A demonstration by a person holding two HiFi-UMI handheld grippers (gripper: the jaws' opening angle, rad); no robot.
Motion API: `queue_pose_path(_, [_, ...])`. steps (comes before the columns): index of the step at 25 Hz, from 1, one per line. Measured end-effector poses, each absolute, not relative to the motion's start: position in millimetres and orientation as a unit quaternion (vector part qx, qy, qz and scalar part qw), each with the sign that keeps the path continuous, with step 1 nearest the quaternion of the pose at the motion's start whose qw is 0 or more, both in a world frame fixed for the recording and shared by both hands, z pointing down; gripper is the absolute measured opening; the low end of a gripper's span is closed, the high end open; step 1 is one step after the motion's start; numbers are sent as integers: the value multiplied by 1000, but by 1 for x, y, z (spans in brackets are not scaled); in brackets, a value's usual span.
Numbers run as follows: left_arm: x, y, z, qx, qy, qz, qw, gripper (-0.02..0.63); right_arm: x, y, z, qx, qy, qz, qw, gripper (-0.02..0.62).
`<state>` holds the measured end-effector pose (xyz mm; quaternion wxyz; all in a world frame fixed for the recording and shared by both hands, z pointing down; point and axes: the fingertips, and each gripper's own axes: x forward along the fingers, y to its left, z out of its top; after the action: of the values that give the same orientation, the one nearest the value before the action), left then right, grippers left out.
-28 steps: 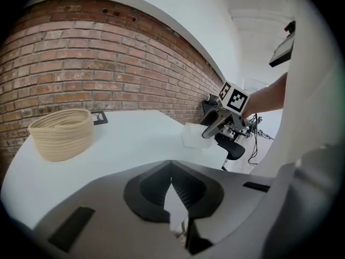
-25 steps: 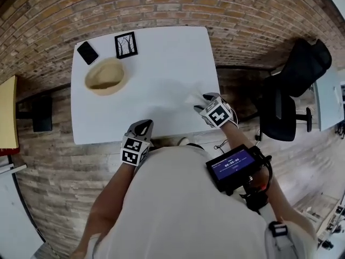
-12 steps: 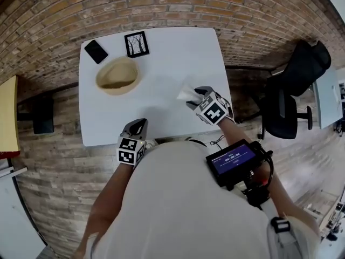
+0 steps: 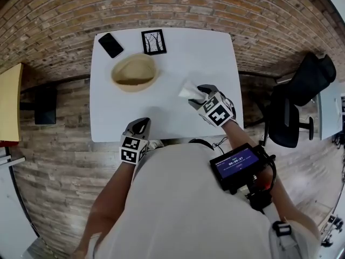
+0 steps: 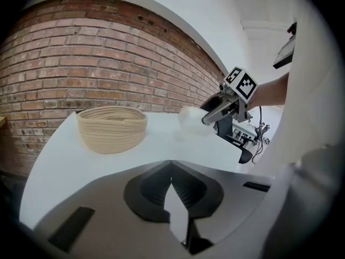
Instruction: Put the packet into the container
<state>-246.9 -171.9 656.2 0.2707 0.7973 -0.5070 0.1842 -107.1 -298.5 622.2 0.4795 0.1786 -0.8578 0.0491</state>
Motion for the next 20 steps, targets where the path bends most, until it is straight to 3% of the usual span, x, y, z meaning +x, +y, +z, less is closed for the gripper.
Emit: queue_pose_path(20, [-313, -136, 664, 745, -581, 152, 291, 9, -240, -333, 584, 99, -886, -71, 447, 255])
